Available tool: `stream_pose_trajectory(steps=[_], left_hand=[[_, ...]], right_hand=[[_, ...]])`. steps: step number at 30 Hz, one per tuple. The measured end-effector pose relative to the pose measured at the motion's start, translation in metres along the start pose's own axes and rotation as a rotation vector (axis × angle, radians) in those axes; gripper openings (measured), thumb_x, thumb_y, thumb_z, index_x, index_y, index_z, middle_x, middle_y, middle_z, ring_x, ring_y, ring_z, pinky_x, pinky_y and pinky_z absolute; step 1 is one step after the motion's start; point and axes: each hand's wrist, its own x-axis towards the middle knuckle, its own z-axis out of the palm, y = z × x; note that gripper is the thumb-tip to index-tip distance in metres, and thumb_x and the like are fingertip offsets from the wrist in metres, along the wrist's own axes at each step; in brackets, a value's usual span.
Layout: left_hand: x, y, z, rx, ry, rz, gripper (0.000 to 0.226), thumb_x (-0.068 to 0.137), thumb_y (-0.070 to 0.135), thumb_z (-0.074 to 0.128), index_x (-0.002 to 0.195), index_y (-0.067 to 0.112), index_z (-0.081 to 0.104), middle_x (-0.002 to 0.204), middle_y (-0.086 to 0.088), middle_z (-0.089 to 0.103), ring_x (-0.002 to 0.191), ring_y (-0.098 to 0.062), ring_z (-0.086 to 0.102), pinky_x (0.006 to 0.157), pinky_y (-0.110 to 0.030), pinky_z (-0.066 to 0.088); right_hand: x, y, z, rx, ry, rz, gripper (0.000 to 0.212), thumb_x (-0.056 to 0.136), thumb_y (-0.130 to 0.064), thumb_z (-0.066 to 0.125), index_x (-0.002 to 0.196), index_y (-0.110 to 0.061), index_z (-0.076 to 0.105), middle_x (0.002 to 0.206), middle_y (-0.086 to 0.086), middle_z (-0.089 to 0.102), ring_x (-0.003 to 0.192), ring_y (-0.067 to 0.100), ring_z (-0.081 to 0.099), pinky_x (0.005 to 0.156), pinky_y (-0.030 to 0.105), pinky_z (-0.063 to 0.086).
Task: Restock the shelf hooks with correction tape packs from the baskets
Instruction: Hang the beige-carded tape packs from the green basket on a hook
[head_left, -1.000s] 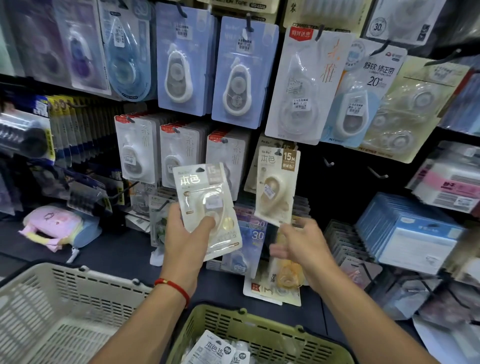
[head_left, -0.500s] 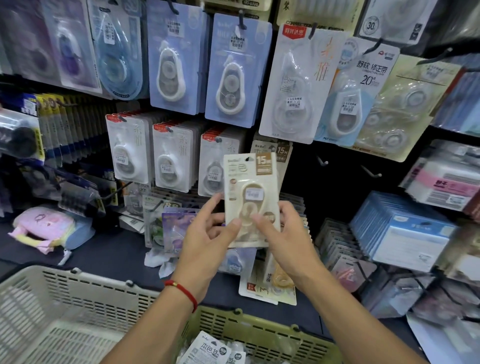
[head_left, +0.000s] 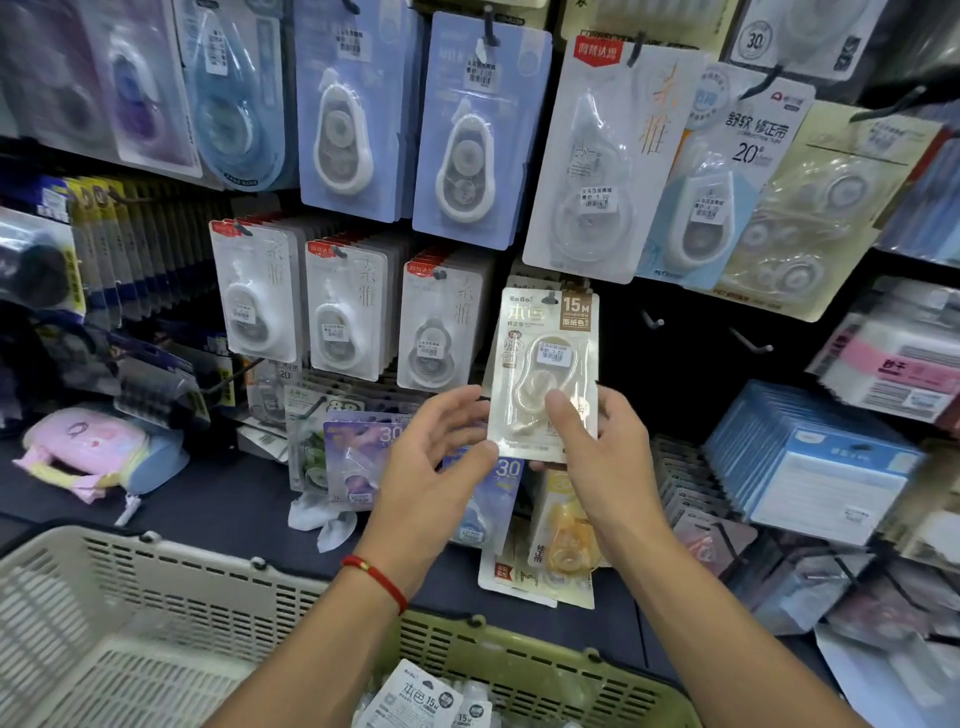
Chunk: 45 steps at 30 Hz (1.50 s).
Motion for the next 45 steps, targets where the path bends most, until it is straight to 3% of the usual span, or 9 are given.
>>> stream_pose_trajectory(steps=[4,7,12,16,25,31,35,39,45], left_hand=[[0.018,0.0,-0.005,0.471,0.036,0.102,0.047,0.094,0.01,0.068,0.134,0.034,0.062,0.136,0.018,0.062,0.127,0.004,0.054,0.105,-0.021,0.046],[0.037,0.002,-0.009,0.725,0.017,0.182,0.058,0.093,0.011,0.068,0.148,0.025,0.054,0.161,0.009,0.042,0.149,-0.007,0.032,0.124,-0.027,0.024],[0.055,-0.007,-0.018,0.847,-0.053,0.165,0.076,0.093,0.011,0.068,0.161,0.022,0.036,0.174,0.008,0.01,0.16,-0.01,0.008,0.124,-0.022,0.008],[0.059,-0.017,-0.025,0.877,-0.109,0.162,0.08,0.093,0.01,0.067,0.163,0.021,0.031,0.174,0.011,0.0,0.16,-0.008,0.003,0.126,-0.025,0.011],[0.058,-0.025,-0.037,0.87,-0.162,0.167,0.076,0.091,0.008,0.067,0.16,0.019,0.038,0.175,0.009,0.005,0.159,-0.012,0.012,0.125,-0.027,0.018],[0.044,-0.024,-0.051,0.962,-0.264,0.089,0.061,0.092,0.008,0.064,0.15,0.018,0.051,0.161,-0.002,0.043,0.148,-0.021,0.039,0.118,-0.03,0.03],[0.021,-0.029,-0.075,1.12,-0.407,-0.039,0.053,0.094,0.012,0.064,0.145,0.018,0.055,0.141,-0.01,0.062,0.131,-0.03,0.056,0.107,-0.036,0.043],[-0.02,-0.041,-0.098,1.298,-0.751,-0.253,0.074,0.098,0.018,0.062,0.162,0.028,0.028,0.151,-0.012,0.053,0.136,-0.031,0.052,0.106,-0.038,0.045],[-0.088,-0.082,-0.092,1.473,-1.061,-0.421,0.057,0.1,0.027,0.06,0.153,0.017,0.043,0.147,-0.016,0.055,0.137,-0.035,0.051,0.106,-0.036,0.043]], right_hand=[[-0.001,0.014,-0.011,-0.62,-0.066,-0.078,0.066,0.102,-0.048,0.058,0.157,-0.019,0.035,0.154,0.0,0.047,0.141,0.021,0.047,0.112,0.041,0.044],[0.001,0.014,-0.011,-0.829,-0.11,-0.373,0.056,0.105,-0.029,0.057,0.157,-0.018,0.04,0.16,0.002,0.038,0.148,0.02,0.035,0.122,0.038,0.033],[0.03,0.01,0.013,-1.047,-0.243,-0.532,0.055,0.103,-0.025,0.059,0.157,-0.023,0.044,0.173,0.003,0.022,0.16,0.024,0.019,0.126,0.044,0.025],[0.05,0.009,0.028,-1.229,-0.143,-0.549,0.049,0.1,-0.027,0.057,0.148,-0.019,0.05,0.168,0.002,0.028,0.153,0.028,0.028,0.115,0.046,0.038],[0.056,0.013,0.035,-1.33,-0.156,-0.461,0.054,0.091,-0.017,0.057,0.145,-0.014,0.049,0.16,0.003,0.033,0.148,0.028,0.033,0.107,0.047,0.046],[0.02,0.041,0.015,-1.185,-0.214,-0.487,0.044,0.094,-0.013,0.058,0.138,-0.012,0.058,0.145,0.009,0.05,0.126,0.033,0.054,0.096,0.046,0.05],[-0.024,0.084,0.0,-1.13,-0.508,-0.244,0.032,0.101,-0.021,0.053,0.13,-0.016,0.064,0.129,0.007,0.062,0.118,0.03,0.058,0.094,0.042,0.049],[-0.084,0.134,-0.002,-1.217,-1.114,0.128,0.03,0.105,-0.033,0.054,0.13,-0.017,0.059,0.14,0.012,0.061,0.117,0.03,0.058,0.091,0.035,0.046],[-0.182,0.202,0.011,-1.102,-1.214,0.261,0.1,0.094,-0.062,0.065,0.167,-0.021,0.012,0.175,0.009,0.006,0.161,0.027,0.011,0.128,0.046,0.02]])
